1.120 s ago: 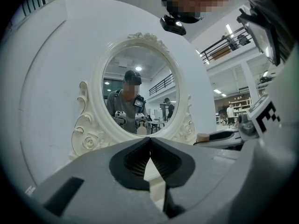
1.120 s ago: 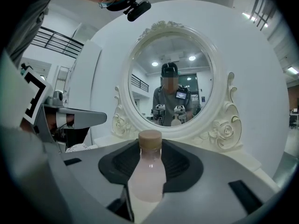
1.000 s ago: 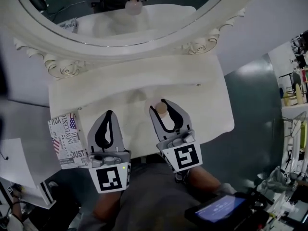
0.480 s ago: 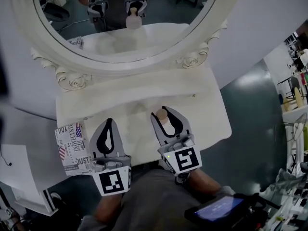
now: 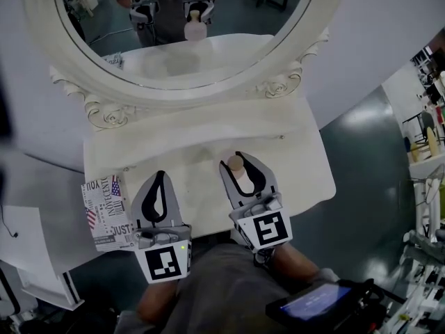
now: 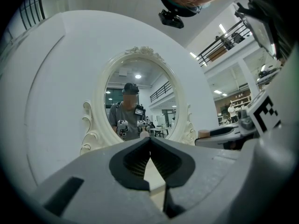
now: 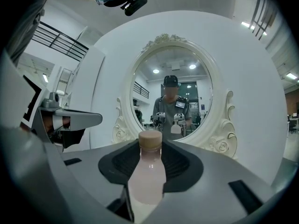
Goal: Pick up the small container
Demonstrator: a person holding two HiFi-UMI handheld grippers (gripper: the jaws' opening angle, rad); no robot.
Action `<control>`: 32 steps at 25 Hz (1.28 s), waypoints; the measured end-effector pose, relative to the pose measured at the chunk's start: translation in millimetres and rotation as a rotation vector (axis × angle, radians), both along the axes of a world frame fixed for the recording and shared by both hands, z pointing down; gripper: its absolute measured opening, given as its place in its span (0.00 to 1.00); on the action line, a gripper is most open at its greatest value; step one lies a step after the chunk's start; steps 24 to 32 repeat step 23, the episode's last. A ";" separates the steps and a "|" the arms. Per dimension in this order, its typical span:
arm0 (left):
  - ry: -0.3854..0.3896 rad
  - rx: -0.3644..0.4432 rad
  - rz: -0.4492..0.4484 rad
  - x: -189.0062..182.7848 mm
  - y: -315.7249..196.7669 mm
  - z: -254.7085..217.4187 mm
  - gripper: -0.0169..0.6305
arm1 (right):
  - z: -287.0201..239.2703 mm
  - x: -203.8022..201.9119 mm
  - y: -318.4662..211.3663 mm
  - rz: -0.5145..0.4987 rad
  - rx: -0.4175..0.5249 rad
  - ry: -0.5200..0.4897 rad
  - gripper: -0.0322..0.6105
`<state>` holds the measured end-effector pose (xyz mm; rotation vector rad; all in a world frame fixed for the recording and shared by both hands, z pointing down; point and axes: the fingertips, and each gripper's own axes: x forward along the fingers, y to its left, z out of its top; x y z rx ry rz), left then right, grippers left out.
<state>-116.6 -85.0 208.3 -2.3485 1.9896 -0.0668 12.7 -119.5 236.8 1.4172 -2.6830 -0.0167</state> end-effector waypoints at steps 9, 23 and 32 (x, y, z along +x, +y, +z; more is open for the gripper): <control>0.002 -0.004 0.001 2.4 0.2 0.8 0.05 | -0.9 -1.8 0.8 -0.008 0.001 -0.005 0.27; 0.003 -0.007 0.010 6.7 -6.9 2.2 0.05 | 1.1 1.0 -5.3 -0.005 -0.007 0.000 0.27; 0.003 -0.007 0.010 6.7 -6.9 2.2 0.05 | 1.1 1.0 -5.3 -0.005 -0.007 0.000 0.27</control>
